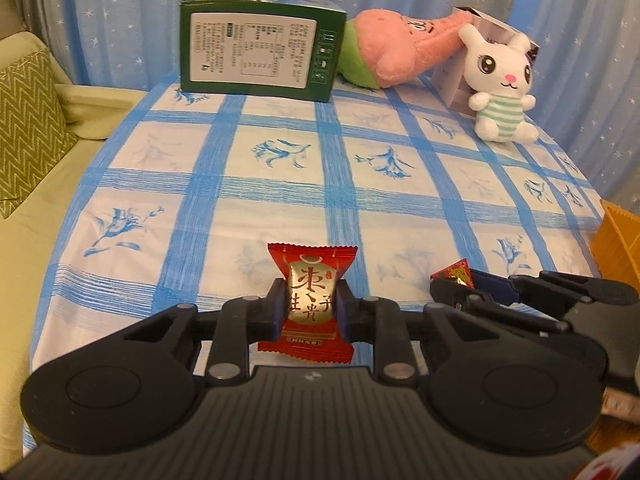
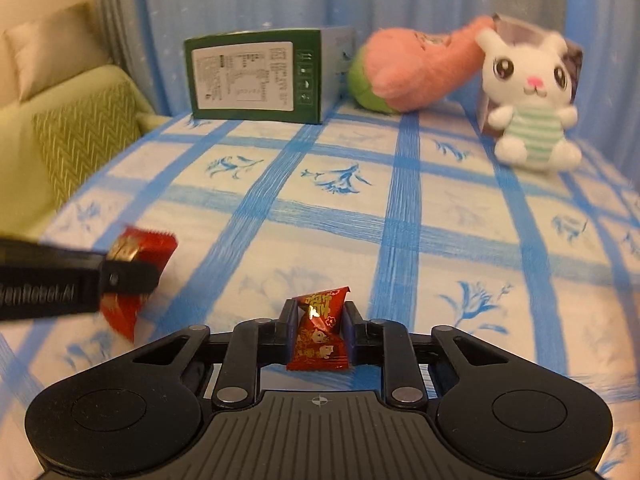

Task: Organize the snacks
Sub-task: 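Grasp the large red-gold candy with the left gripper while the right grasps the small red candy, then carry both held candies over the orange tray and lower them inside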

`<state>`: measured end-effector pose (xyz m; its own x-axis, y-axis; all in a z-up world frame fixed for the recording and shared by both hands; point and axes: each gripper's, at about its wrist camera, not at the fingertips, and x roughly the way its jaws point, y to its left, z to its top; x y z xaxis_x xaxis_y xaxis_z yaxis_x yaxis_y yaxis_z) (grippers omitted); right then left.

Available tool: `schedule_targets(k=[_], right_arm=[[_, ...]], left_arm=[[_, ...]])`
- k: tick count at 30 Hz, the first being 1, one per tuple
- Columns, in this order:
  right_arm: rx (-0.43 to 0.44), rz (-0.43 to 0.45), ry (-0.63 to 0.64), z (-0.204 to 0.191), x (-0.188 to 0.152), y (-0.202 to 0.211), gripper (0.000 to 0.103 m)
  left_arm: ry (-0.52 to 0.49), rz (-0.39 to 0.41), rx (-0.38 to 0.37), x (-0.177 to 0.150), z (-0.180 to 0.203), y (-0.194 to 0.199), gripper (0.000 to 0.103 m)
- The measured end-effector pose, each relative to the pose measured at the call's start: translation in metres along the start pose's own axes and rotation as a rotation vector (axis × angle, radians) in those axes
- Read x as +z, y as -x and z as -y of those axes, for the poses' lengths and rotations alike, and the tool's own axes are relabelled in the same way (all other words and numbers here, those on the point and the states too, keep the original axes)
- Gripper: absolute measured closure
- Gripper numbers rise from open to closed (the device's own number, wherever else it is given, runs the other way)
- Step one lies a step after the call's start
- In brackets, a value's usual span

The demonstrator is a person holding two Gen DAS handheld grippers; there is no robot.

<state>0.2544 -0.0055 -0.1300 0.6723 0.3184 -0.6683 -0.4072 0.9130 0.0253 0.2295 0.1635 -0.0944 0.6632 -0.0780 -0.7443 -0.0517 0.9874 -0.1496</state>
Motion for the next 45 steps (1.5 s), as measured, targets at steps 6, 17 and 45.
schedule_targets(k=[6,17,45], right_arm=[[-0.009,0.026,-0.030,0.016,-0.018,0.028,0.082],[-0.047,0.034,-0.152,0.058,-0.045,0.103,0.082],[-0.084,0.128,-0.298,0.117,-0.100,0.271,0.082]], left_arm=[[-0.029,-0.011,-0.044,-0.004,0.012,0.001,0.081],[-0.067,-0.006,-0.159,-0.037,0.062,0.030,0.081],[-0.035,0.055,-0.149,-0.101,0.164,0.166,0.081]])
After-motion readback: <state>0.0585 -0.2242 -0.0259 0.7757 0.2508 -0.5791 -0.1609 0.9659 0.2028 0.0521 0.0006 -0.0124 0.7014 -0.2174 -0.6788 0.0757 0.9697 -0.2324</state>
